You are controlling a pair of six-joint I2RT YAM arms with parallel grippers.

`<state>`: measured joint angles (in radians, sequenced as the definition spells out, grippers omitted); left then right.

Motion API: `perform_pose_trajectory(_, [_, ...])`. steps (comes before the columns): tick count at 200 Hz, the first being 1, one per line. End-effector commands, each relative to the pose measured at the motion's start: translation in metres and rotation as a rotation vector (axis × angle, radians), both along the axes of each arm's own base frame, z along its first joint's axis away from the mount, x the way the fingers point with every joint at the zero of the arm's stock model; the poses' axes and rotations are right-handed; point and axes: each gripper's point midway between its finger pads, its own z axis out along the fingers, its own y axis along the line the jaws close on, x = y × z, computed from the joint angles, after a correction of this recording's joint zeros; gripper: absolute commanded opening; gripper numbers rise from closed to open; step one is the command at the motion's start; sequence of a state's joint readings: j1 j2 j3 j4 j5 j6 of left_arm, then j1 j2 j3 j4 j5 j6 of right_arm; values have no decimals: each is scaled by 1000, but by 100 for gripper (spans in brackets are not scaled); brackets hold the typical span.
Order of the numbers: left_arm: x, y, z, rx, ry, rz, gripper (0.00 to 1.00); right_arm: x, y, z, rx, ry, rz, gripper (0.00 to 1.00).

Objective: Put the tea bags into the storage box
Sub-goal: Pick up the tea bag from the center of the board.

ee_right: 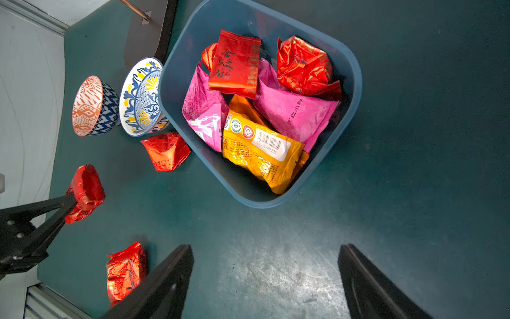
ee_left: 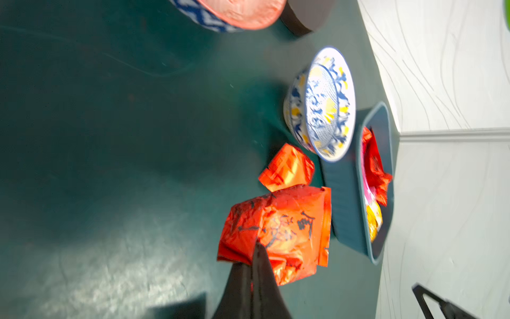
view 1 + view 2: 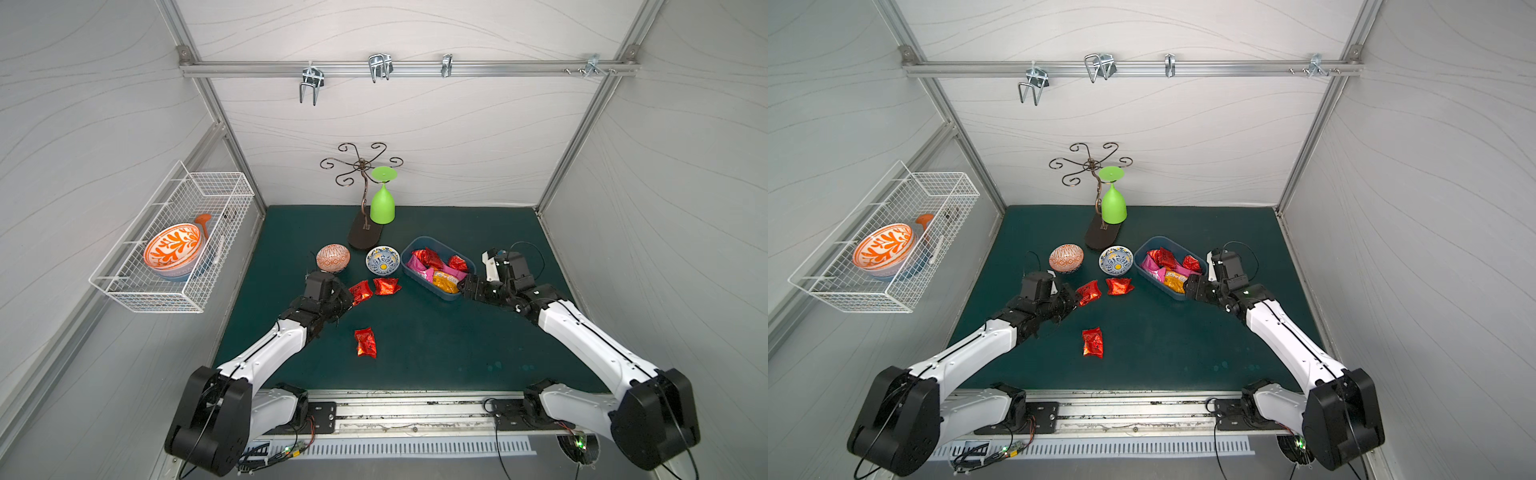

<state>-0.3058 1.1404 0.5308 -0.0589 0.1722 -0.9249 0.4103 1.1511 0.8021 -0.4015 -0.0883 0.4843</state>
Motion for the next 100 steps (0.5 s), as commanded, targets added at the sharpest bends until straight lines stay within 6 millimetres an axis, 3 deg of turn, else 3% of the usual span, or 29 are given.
perform_pose_trajectory(1, [-2, -16, 26, 36, -64, -64, 0, -7, 2, 1, 23, 11, 5, 87])
perform_pose_trajectory(55, [26, -82, 75, 121, -162, -320, 0, -26, 0, -12, 46, 59, 2, 87])
perform_pose_trajectory(100, [74, -127, 76, 103, -183, -373, 0, -36, -5, -15, 57, 75, -14, 87])
